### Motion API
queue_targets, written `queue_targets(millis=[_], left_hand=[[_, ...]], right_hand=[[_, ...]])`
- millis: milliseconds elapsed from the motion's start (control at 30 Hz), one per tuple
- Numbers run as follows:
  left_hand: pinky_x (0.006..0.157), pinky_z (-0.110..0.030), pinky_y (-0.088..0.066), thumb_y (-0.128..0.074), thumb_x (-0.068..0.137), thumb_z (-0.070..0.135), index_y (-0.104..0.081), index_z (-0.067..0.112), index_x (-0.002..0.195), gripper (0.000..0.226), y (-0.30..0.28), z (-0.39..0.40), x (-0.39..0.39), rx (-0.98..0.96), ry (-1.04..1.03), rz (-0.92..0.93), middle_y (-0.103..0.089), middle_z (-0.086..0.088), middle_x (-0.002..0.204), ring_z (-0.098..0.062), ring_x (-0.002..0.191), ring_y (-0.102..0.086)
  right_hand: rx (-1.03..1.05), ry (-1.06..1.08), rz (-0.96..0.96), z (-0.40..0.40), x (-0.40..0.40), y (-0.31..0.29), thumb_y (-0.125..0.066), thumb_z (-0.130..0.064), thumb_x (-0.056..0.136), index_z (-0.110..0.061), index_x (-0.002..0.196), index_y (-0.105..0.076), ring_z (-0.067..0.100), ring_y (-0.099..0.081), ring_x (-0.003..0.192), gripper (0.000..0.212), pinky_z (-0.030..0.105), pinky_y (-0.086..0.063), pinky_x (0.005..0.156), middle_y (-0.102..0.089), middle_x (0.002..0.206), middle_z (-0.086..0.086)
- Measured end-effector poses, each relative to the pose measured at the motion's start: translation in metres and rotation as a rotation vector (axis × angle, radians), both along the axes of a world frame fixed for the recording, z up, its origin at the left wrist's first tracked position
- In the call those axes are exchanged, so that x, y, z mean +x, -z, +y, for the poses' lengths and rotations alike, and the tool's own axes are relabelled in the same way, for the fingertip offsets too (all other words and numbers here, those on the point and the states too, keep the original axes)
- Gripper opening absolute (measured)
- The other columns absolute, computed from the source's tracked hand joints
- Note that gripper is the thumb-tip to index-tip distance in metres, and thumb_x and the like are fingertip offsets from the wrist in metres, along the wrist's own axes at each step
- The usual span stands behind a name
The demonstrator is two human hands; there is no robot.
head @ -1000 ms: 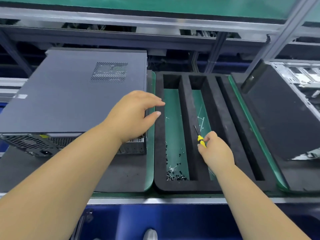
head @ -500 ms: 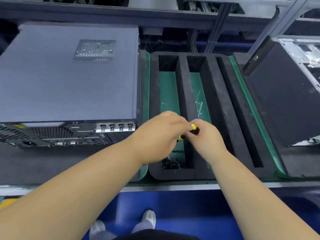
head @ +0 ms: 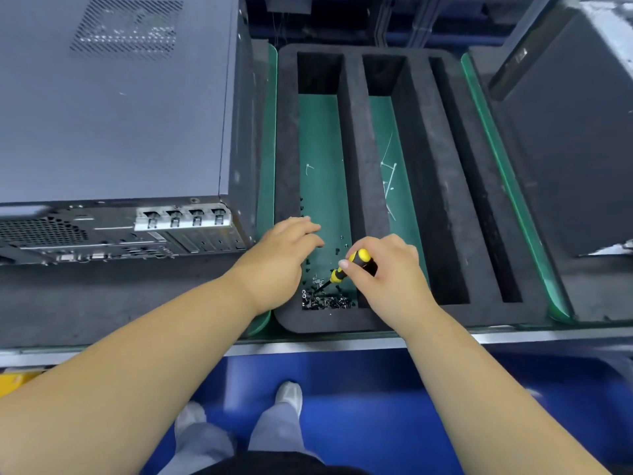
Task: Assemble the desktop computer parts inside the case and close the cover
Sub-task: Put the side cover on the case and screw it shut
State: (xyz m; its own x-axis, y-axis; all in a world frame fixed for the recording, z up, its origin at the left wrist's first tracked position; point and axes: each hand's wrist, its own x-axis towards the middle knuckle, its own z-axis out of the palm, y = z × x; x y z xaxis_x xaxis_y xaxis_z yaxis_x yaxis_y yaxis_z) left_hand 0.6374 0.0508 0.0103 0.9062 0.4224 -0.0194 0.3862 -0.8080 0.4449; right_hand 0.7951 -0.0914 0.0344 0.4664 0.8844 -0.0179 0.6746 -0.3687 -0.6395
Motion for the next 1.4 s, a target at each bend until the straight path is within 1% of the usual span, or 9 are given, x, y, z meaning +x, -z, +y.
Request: queue_targets(millis=[167, 333, 500, 667, 833, 967, 1200, 1333, 1400], left_hand=[[0.120, -0.044, -0.020, -0.041, 0.084, -0.015, -0.059, 0.007, 0.126, 0.051, 0.004, 0.001, 0.001, 0.046, 0.022, 0.003, -0.043, -0.009, 0.146, -0.029, 0.145, -0.023], [0.119, -0.046, -0.023, -0.041, 0.082, -0.017, -0.061, 0.005, 0.118, 0.047, 0.005, 0.001, 0.001, 0.058, 0.022, -0.017, -0.047, -0.010, 0.143, -0.031, 0.143, -0.027], [0.116, -0.048, -0.027, -0.042, 0.082, -0.016, -0.061, 0.007, 0.115, 0.044, 0.008, 0.001, 0.001, 0.058, 0.015, -0.023, -0.048, -0.009, 0.142, -0.029, 0.143, -0.028], [0.116, -0.048, -0.027, -0.042, 0.081, -0.015, -0.062, 0.006, 0.112, 0.042, 0.007, 0.001, 0.001, 0.050, 0.016, -0.041, -0.049, -0.009, 0.140, -0.030, 0.142, -0.029], [0.117, -0.046, -0.026, -0.043, 0.082, -0.015, -0.061, 0.006, 0.110, 0.040, 0.008, 0.000, 0.000, 0.048, 0.009, -0.054, -0.050, -0.009, 0.139, -0.029, 0.143, -0.029], [0.116, -0.046, -0.028, -0.043, 0.081, -0.015, -0.061, 0.006, 0.109, 0.039, 0.009, 0.000, 0.001, 0.051, 0.008, -0.056, -0.050, -0.008, 0.138, -0.028, 0.142, -0.029], [0.117, -0.046, -0.026, -0.044, 0.081, -0.016, -0.061, 0.005, 0.108, 0.039, 0.009, 0.001, 0.000, 0.056, 0.009, -0.060, -0.050, -0.007, 0.138, -0.029, 0.142, -0.028], [0.117, -0.046, -0.026, -0.043, 0.081, -0.016, -0.061, 0.005, 0.108, 0.039, 0.008, 0.000, 0.000, 0.053, 0.009, -0.057, -0.050, -0.008, 0.137, -0.029, 0.143, -0.028], [0.117, -0.046, -0.026, -0.043, 0.082, -0.016, -0.061, 0.005, 0.109, 0.039, 0.009, 0.000, 0.000, 0.055, 0.008, -0.059, -0.050, -0.007, 0.138, -0.028, 0.143, -0.028]], right_hand=[[0.001, -0.049, -0.110, 0.004, 0.000, 0.003, -0.063, -0.040, 0.093, -0.026, 0.090, -0.065, -0.002, -0.032, 0.087, 0.014, 0.035, -0.031, 0.088, -0.046, 0.074, -0.016], [-0.033, -0.093, -0.164, 0.009, 0.002, -0.001, -0.061, -0.039, 0.093, -0.025, 0.089, -0.064, 0.012, -0.043, 0.091, 0.015, 0.037, -0.031, 0.091, -0.049, 0.075, -0.013], [-0.006, -0.106, -0.112, 0.004, 0.008, -0.005, -0.063, -0.035, 0.093, -0.024, 0.087, -0.063, 0.008, -0.039, 0.091, 0.012, 0.036, -0.030, 0.092, -0.049, 0.076, -0.014], [-0.075, -0.255, -0.063, 0.007, 0.009, -0.008, -0.068, -0.035, 0.090, -0.027, 0.083, -0.066, -0.015, -0.030, 0.099, 0.010, 0.035, -0.029, 0.091, -0.050, 0.077, -0.009], [-0.065, -0.228, -0.220, 0.015, 0.013, -0.010, -0.067, -0.037, 0.090, -0.027, 0.084, -0.065, 0.007, -0.039, 0.091, 0.012, 0.038, -0.028, 0.090, -0.056, 0.073, -0.012], [-0.004, -0.222, -0.170, 0.014, 0.021, -0.016, -0.063, -0.039, 0.088, -0.030, 0.080, -0.061, 0.004, -0.039, 0.090, 0.012, 0.035, -0.026, 0.088, -0.054, 0.071, -0.016], [-0.157, -0.341, -0.218, 0.016, 0.019, -0.016, -0.068, -0.039, 0.089, -0.028, 0.083, -0.066, 0.006, -0.035, 0.092, 0.013, 0.039, -0.027, 0.091, -0.051, 0.079, -0.008], [-0.042, -0.230, -0.281, 0.018, 0.017, -0.014, -0.070, -0.037, 0.088, -0.030, 0.088, -0.065, 0.009, -0.042, 0.089, 0.009, 0.037, -0.026, 0.086, -0.047, 0.072, -0.020], [-0.002, -0.174, -0.293, 0.019, 0.019, -0.015, -0.068, -0.037, 0.089, -0.032, 0.089, -0.063, 0.010, -0.043, 0.088, 0.007, 0.036, -0.025, 0.084, -0.048, 0.073, -0.018]])
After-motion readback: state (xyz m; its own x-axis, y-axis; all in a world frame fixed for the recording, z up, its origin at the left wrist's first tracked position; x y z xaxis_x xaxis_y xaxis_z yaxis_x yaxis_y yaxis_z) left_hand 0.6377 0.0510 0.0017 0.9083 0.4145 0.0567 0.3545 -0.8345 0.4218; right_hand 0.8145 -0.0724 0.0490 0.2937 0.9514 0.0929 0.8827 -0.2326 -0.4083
